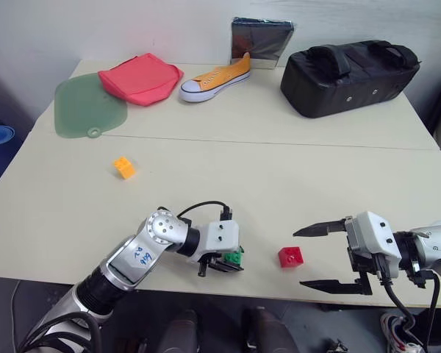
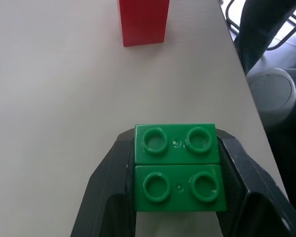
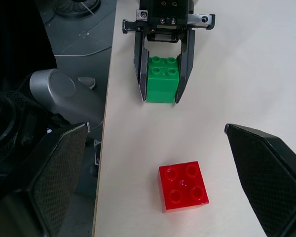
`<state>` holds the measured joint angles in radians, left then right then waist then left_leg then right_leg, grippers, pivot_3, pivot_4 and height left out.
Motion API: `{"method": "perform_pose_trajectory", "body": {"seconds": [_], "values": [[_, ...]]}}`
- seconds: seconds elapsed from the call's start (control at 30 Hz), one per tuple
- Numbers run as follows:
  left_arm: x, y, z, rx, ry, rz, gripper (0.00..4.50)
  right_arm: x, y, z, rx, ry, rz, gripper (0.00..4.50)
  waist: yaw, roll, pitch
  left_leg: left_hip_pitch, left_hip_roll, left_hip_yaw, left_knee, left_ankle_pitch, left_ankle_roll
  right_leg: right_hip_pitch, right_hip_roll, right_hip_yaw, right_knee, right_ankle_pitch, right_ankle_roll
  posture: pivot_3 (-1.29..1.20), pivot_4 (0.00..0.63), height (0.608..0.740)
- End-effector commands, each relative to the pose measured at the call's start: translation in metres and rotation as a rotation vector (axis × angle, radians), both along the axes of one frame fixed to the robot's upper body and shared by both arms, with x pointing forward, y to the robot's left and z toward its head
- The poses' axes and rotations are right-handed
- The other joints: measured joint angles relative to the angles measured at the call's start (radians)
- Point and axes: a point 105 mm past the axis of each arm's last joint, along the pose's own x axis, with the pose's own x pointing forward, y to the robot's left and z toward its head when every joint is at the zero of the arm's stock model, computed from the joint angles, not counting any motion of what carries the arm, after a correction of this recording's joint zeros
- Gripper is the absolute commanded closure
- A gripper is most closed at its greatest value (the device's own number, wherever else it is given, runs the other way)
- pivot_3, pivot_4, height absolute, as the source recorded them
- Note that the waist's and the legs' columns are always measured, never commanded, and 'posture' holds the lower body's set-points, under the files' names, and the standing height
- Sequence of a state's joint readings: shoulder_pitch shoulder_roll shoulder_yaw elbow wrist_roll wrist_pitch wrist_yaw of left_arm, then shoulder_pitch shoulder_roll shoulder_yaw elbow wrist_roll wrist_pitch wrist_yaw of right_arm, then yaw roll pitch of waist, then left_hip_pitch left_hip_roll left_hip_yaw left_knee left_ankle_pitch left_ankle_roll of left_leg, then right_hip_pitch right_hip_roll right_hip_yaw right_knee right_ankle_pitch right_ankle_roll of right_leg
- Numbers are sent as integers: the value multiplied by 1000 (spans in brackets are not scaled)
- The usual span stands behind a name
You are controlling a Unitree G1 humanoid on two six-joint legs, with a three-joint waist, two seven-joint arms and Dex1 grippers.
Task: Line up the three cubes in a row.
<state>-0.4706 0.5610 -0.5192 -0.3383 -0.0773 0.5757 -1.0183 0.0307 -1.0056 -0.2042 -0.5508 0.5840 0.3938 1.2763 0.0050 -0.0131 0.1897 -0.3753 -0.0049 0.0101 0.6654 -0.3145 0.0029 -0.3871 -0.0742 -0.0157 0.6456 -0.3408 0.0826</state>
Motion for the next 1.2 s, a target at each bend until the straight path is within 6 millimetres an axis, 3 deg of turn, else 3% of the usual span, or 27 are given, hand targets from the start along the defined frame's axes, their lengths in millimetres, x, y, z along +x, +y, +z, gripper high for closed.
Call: {"method": "perform_pose_trajectory", "body": {"seconds": [0.03,0.17,0.23,0.5,0.63,0.7,0.83,0.9,1.07,1.2], "values": [[2,-4,3,-6,-24,-10,2978,-4,4,6,-2,-27,26,0,1,0,0,0,0,0,0,0,0,0,0,0,0,0,0,0,150,740],[3,-4,3,-10,-20,-5,2978,-3,5,6,0,-29,23,0,2,0,0,1,0,0,0,0,0,1,0,0,0,0,0,0,150,740],[5,-3,3,-11,-19,4,2249,-2,5,7,5,-31,20,0,2,0,0,2,0,0,0,0,0,2,0,0,-1,0,0,0,150,740],[-2,17,14,-38,28,7,10,1,5,7,13,-32,17,0,-3,0,0,3,0,-1,0,0,0,4,0,-1,-1,0,0,0,150,740],[-7,38,20,-41,36,25,10,5,3,8,9,-36,25,0,-6,0,0,4,0,-1,-1,0,0,5,0,-1,-2,0,0,0,150,740],[-9,56,25,-48,40,59,10,8,2,10,5,-45,35,0,-8,0,0,4,0,-2,-1,0,0,5,-1,-1,-2,0,0,0,150,740],[-11,111,24,-28,31,243,10,22,3,25,46,-71,39,0,-19,0,0,5,1,-2,-2,-2,3,4,-1,-1,-2,0,-1,0,150,740],[-16,150,25,-49,21,394,10,29,5,35,80,-81,46,0,-19,0,0,6,1,-3,-3,-2,3,5,-2,-2,-3,-1,-2,0,150,740],[-27,215,29,-122,4,700,10,39,10,50,134,-88,72,0,-9,0,0,5,1,-4,-3,-3,5,6,-3,-4,-7,-1,-2,0,150,740],[-29,246,37,-168,-35,856,10,45,13,53,141,-91,93,0,-5,0,0,5,1,-5,-4,-5,5,8,-4,-6,-10,-1,-2,0,150,740]]}}
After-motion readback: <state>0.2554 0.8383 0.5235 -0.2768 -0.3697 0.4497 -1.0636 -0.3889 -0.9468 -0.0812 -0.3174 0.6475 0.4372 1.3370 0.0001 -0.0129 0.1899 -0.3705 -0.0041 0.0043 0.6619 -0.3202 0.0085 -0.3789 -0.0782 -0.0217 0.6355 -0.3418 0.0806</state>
